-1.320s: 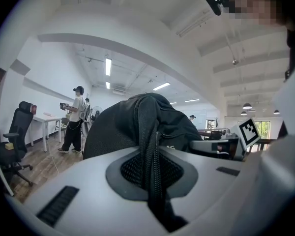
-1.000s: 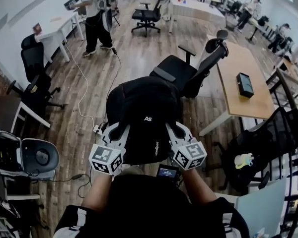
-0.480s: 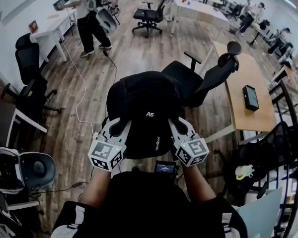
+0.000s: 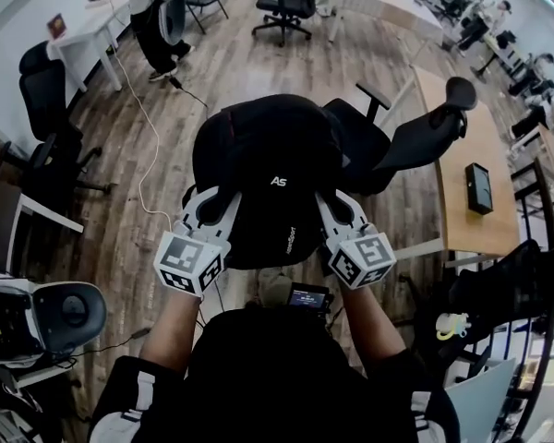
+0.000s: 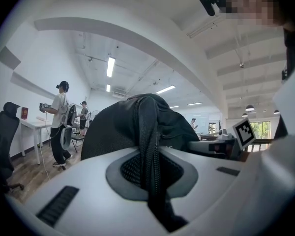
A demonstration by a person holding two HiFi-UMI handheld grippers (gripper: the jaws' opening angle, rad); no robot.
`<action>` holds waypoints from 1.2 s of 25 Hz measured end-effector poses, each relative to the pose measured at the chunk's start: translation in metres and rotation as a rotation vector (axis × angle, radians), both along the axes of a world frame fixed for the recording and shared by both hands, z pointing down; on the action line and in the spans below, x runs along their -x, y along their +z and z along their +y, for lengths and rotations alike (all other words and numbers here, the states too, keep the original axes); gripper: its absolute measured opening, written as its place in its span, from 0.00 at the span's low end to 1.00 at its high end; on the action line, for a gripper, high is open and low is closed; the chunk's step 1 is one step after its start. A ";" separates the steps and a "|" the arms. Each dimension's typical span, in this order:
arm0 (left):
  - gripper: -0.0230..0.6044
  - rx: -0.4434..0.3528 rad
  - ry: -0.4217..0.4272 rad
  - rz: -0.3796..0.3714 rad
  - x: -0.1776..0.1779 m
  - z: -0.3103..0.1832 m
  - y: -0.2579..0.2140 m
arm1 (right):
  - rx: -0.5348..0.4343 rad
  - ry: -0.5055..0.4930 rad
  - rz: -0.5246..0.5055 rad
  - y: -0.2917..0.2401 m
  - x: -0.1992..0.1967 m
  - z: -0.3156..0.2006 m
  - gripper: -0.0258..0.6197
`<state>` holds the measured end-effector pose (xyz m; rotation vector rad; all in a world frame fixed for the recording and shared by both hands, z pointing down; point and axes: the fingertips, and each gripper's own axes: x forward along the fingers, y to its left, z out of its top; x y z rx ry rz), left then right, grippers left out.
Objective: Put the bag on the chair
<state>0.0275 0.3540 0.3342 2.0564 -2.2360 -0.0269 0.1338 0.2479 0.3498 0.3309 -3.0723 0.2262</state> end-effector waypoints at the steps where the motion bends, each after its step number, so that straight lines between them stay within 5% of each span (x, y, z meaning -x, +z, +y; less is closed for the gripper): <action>1: 0.07 -0.002 -0.001 -0.004 0.010 -0.005 0.001 | -0.008 -0.004 0.003 0.001 0.009 -0.004 0.08; 15: 0.08 0.064 -0.084 0.010 0.132 -0.133 0.023 | 0.026 -0.110 0.034 0.025 0.136 -0.137 0.08; 30: 0.08 0.058 -0.127 0.001 0.208 -0.273 0.012 | -0.006 -0.131 0.008 0.017 0.215 -0.280 0.08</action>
